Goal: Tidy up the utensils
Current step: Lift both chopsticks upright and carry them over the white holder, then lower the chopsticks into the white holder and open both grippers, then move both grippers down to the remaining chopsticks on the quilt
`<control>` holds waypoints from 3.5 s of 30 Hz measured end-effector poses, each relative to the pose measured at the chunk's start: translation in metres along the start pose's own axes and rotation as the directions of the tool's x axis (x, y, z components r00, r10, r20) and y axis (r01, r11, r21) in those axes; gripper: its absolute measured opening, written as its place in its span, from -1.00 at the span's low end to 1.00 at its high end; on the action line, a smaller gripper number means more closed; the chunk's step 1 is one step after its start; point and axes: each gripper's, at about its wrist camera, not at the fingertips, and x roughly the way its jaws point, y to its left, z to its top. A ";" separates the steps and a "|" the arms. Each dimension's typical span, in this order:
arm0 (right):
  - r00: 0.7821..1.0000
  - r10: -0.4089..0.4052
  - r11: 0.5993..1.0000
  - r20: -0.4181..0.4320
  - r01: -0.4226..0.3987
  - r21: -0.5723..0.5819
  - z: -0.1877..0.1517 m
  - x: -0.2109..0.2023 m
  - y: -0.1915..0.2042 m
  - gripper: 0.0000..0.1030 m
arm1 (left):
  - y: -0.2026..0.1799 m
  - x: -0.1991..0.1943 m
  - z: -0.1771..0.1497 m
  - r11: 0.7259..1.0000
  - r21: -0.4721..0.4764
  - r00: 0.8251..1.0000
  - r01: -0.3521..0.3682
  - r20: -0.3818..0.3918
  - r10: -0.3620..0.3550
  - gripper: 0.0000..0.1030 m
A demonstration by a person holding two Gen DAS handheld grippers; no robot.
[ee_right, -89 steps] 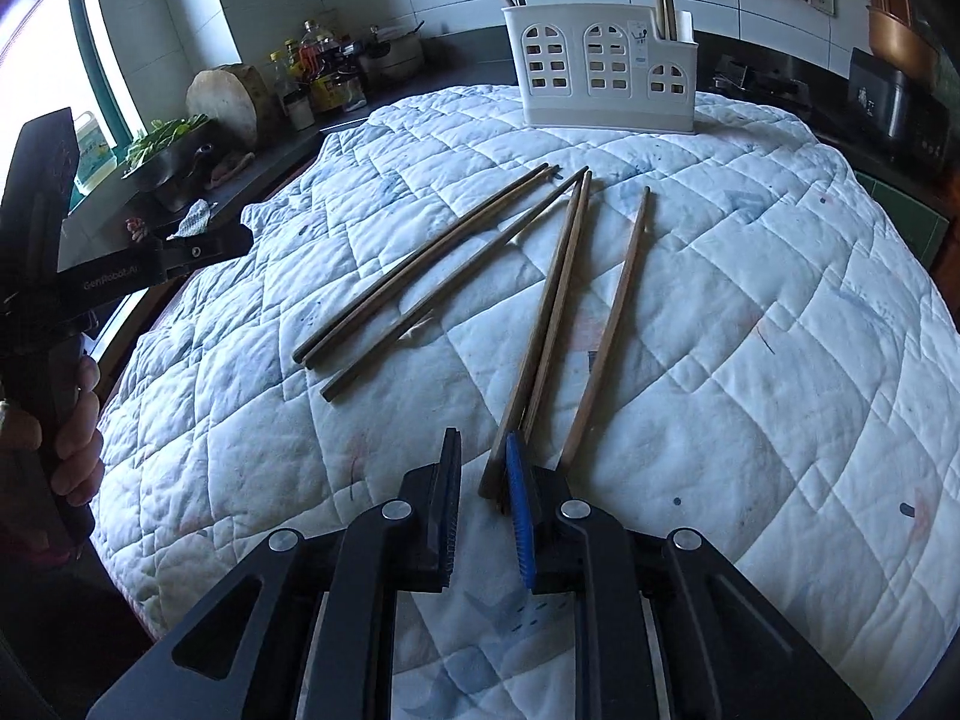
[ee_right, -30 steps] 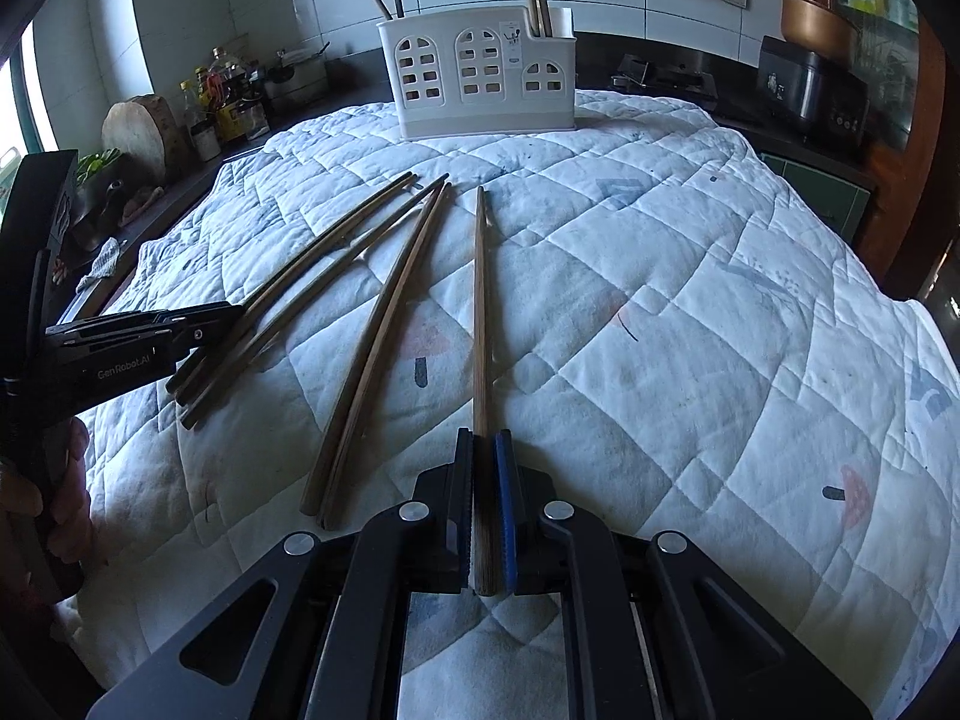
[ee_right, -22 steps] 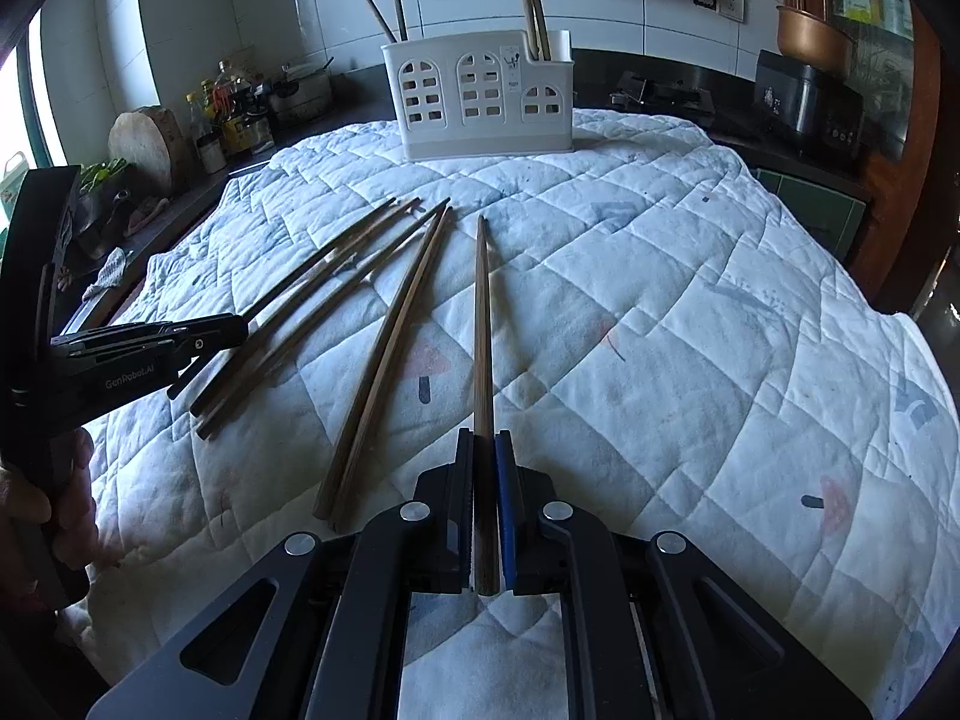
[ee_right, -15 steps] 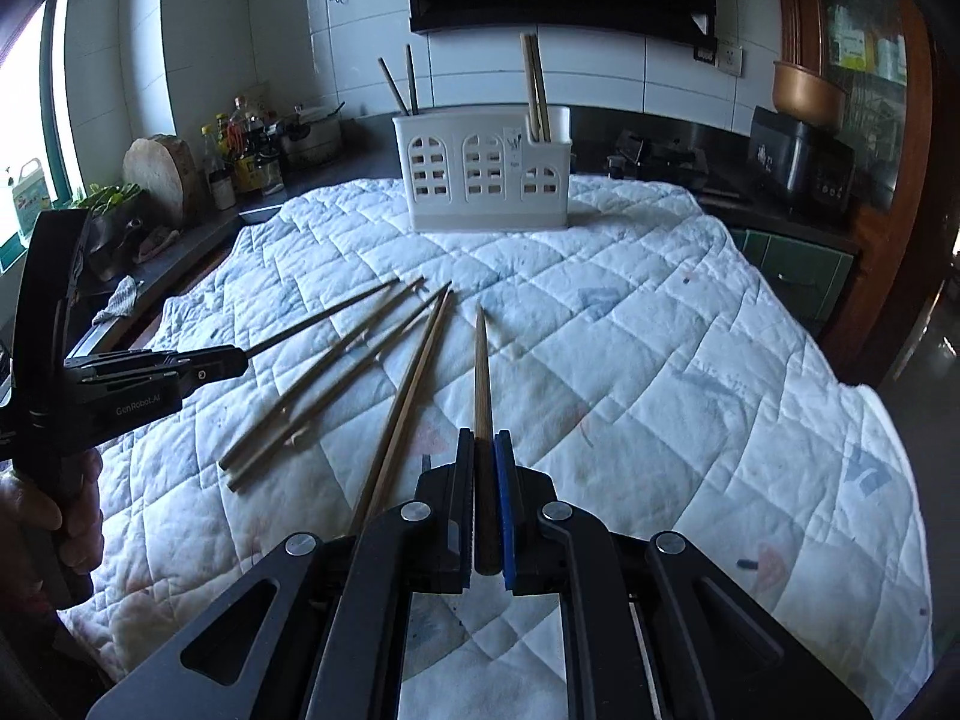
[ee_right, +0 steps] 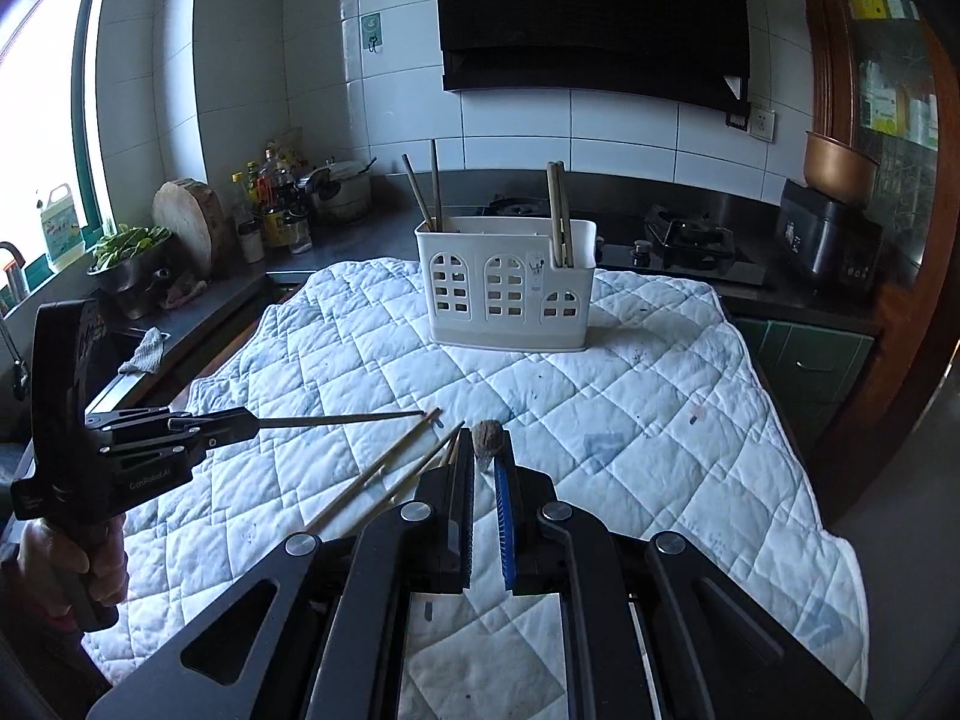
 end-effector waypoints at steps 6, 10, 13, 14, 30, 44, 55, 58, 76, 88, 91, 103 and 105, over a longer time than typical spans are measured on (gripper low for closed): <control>1.000 -0.007 1.000 0.013 0.007 -0.006 0.066 0.002 -0.028 -0.87 | 0.001 0.005 0.035 0.999 0.023 1.000 0.030 -0.002 -0.030 -0.89; 0.998 -0.031 0.999 0.048 0.031 -0.004 0.119 0.003 -0.046 -0.87 | 0.000 0.010 0.057 0.998 0.046 1.000 0.030 -0.002 -0.030 -0.89; 0.996 -0.061 0.998 0.064 0.061 -0.009 0.151 0.012 -0.054 -0.87 | -0.003 0.013 0.074 0.997 0.066 0.999 0.037 -0.002 -0.037 -0.89; 0.995 -0.072 0.997 0.073 0.073 -0.011 0.161 0.016 -0.057 -0.87 | -0.004 0.015 0.080 0.997 0.074 0.999 0.037 -0.001 -0.037 -0.89; 0.985 -0.099 0.995 0.141 0.099 0.006 0.233 0.100 -0.079 -0.87 | -0.011 0.001 0.213 0.993 0.119 0.983 0.027 0.180 -0.048 -0.90; 0.995 -0.089 0.995 0.055 0.091 -0.029 0.224 0.160 -0.085 -0.87 | -0.005 0.045 0.281 0.998 0.053 0.955 -0.031 0.297 0.014 -0.90; 0.996 -0.088 0.996 0.025 0.089 -0.021 0.207 0.167 -0.094 -0.87 | 0.013 0.101 0.269 0.999 0.003 0.984 -0.044 0.171 0.043 -0.89; 0.996 -0.084 0.996 0.032 0.085 -0.018 0.207 0.163 -0.094 -0.85 | 0.019 0.110 0.266 0.999 -0.008 0.989 -0.044 0.139 0.044 -0.89; 0.994 -0.058 0.998 0.092 0.060 -0.027 0.151 0.060 -0.060 -0.41 | 0.010 0.012 0.217 0.998 -0.007 0.977 -0.056 0.204 0.057 -0.82; 0.997 0.017 1.000 -0.073 -0.017 -0.004 0.009 0.036 -0.007 -0.40 | 0.015 -0.039 0.096 0.996 -0.009 0.988 -0.088 0.128 0.088 -0.82; 0.992 0.020 1.000 -0.122 -0.021 -0.007 -0.028 0.040 0.008 -0.40 | 0.021 -0.043 0.067 0.996 -0.031 0.991 -0.089 0.099 0.092 -0.82; 0.968 0.056 0.998 -0.247 -0.044 0.051 -0.111 0.064 0.051 -0.68 | 0.041 -0.050 -0.020 0.986 -0.103 0.991 -0.129 0.019 0.131 -0.82; 0.965 0.059 0.997 -0.256 -0.043 0.067 -0.113 0.068 0.052 -0.70 | 0.044 -0.050 -0.028 0.985 -0.113 0.991 -0.130 0.009 0.131 -0.82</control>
